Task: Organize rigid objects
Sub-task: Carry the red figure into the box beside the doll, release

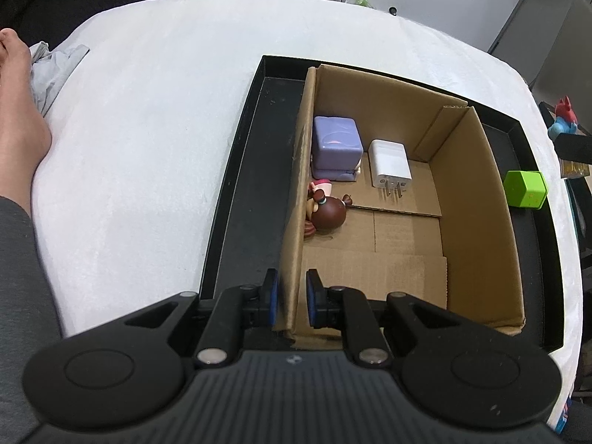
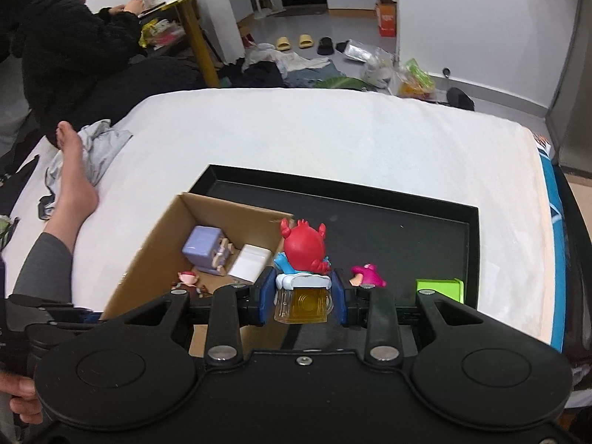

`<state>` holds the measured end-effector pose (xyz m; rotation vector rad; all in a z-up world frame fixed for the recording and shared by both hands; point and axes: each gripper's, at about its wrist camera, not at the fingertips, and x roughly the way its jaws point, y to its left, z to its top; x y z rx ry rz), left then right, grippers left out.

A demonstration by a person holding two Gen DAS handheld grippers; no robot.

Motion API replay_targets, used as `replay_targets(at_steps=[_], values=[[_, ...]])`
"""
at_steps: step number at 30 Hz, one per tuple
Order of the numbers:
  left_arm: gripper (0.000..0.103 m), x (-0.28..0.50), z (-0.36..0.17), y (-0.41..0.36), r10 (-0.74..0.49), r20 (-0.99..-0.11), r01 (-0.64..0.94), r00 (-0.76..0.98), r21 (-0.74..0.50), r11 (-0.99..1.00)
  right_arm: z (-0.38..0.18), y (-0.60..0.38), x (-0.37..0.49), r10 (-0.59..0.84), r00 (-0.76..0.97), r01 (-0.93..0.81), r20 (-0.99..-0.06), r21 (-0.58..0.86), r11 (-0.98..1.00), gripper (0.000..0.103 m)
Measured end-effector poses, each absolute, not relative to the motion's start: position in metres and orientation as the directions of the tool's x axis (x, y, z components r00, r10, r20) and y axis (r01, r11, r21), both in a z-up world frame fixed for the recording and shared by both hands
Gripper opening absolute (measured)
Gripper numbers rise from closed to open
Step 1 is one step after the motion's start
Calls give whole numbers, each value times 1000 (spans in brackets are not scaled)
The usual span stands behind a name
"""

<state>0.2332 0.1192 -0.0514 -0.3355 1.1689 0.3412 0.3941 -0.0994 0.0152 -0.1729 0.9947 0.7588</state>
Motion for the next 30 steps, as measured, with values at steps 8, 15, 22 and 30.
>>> replay_targets(at_steps=[8, 15, 22, 30], values=[[14, 233, -51, 119, 89, -930, -431, 356, -79, 899, 21, -82, 379, 510, 283, -700, -812, 189, 688, 32], [14, 232, -50, 122, 76, -928, -430, 364, -95, 898, 19, -63, 366, 509, 260, -740, -821, 169, 651, 32], [14, 230, -51, 126, 60, -926, -430, 374, -115, 896, 11, -43, 353, 498, 238, -774, -834, 147, 616, 32], [14, 229, -51, 129, 47, -922, -428, 383, -132, 894, 2, -27, 344, 502, 236, -794, -832, 133, 593, 32]])
